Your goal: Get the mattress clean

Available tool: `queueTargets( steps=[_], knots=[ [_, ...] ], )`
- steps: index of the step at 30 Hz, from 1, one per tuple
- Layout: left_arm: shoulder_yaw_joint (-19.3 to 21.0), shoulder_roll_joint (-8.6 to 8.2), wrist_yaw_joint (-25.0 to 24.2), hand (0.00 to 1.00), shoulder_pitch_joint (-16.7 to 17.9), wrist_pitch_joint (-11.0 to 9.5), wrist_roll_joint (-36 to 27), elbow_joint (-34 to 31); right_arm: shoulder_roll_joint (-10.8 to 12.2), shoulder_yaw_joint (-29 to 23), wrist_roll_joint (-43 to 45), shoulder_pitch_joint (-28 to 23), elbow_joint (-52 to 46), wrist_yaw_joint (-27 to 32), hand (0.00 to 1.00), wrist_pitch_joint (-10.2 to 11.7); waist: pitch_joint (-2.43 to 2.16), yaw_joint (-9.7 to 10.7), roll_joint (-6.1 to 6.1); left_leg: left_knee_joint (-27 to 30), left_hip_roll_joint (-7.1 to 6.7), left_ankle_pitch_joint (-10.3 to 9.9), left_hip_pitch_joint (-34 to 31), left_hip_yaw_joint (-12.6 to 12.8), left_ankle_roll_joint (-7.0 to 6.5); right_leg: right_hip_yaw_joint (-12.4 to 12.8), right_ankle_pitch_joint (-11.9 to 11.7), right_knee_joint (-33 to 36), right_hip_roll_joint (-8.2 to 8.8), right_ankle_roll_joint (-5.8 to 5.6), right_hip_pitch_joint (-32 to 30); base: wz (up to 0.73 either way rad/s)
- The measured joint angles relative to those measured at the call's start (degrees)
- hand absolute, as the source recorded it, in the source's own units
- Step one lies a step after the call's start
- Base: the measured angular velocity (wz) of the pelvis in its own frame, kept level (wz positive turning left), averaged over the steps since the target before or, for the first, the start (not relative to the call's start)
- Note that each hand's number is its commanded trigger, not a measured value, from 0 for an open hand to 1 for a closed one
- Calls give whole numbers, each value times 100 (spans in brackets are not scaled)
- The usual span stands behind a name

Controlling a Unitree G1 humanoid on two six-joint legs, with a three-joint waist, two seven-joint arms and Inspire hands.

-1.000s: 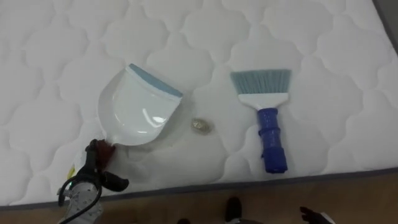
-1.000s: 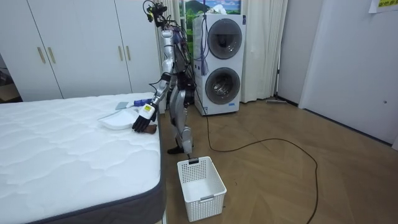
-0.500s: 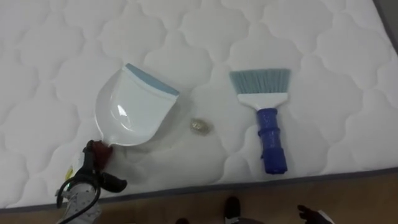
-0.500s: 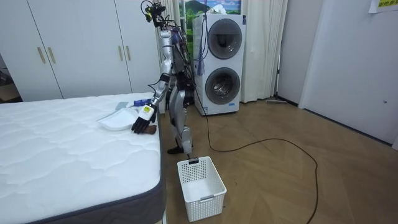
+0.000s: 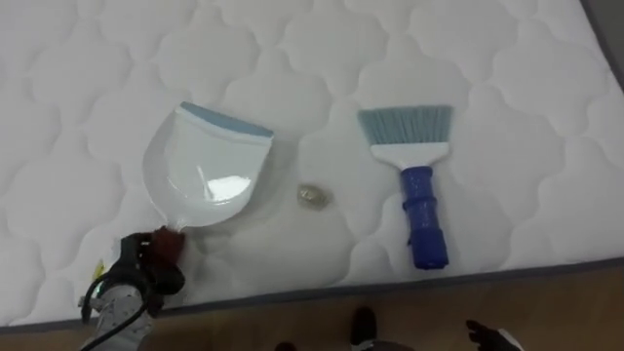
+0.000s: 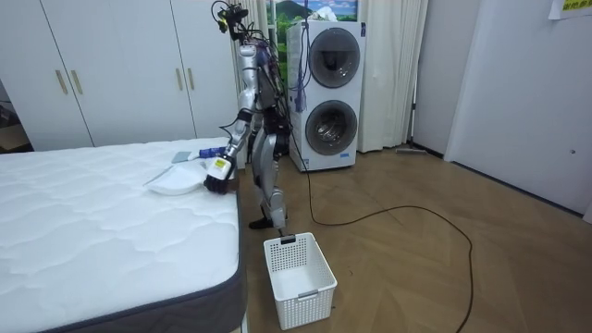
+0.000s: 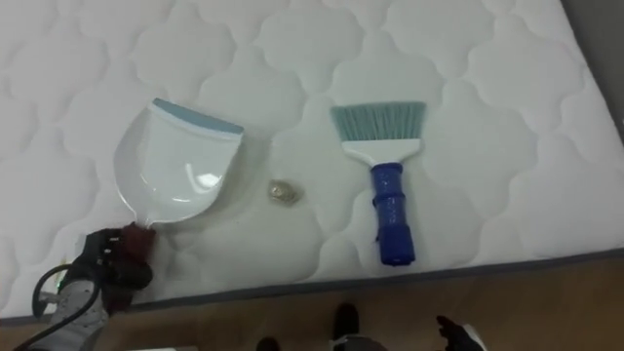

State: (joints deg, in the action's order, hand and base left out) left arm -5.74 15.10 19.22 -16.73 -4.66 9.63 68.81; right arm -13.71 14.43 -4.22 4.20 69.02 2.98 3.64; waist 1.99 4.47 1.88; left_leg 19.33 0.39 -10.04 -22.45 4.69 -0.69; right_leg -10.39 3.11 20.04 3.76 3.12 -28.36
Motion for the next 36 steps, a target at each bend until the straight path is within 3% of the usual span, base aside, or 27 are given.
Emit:
queueTargets(
  steps=[8, 16, 27, 29, 34, 36],
  knots=[
    [-149, -84, -146, 100, -7, 262, -112, 34, 4, 62, -346, -5, -22, 8, 0, -125, -24, -10, -54, 40, -13, -3, 5, 57, -8, 64, 9, 76, 41, -8, -81, -2],
    [-197, -129, -268, 100, -18, 266, -114, 35, 9, 235, -562, 35, -62, 14, 0, -193, -15, -22, -163, 57, -2, -53, -42, 148, -14, 109, 44, 208, 31, 11, -173, -2],
    [-304, -128, -238, 100, -30, 154, -99, 36, 7, 420, -700, 31, -62, 170, 0, -173, -13, -85, -164, 122, 27, -54, -76, 153, -14, 85, 16, 164, 12, 13, -155, 0],
    [-373, -123, -203, 100, -33, 121, -94, 37, -2, 462, -700, 28, -62, 222, 0, -143, -4, -123, -150, 121, 28, -54, -71, 153, -15, 69, -2, 146, 14, 17, -147, 0],
    [-466, -71, -98, 100, -48, 23, 102, 35, -98, 439, -747, 26, -61, 336, 0, 13, 89, -154, 4, 116, 22, -60, -94, 158, -23, 83, 4, 148, 13, 2, -157, 0],
    [-465, -32, -50, 100, -53, 8, 203, 30, -122, 438, -803, 23, -60, 336, 0, 34, 91, -148, 33, 82, 22, -59, -96, 164, -21, 89, 15, 149, 8, 1, -177, 0]
  ],
)
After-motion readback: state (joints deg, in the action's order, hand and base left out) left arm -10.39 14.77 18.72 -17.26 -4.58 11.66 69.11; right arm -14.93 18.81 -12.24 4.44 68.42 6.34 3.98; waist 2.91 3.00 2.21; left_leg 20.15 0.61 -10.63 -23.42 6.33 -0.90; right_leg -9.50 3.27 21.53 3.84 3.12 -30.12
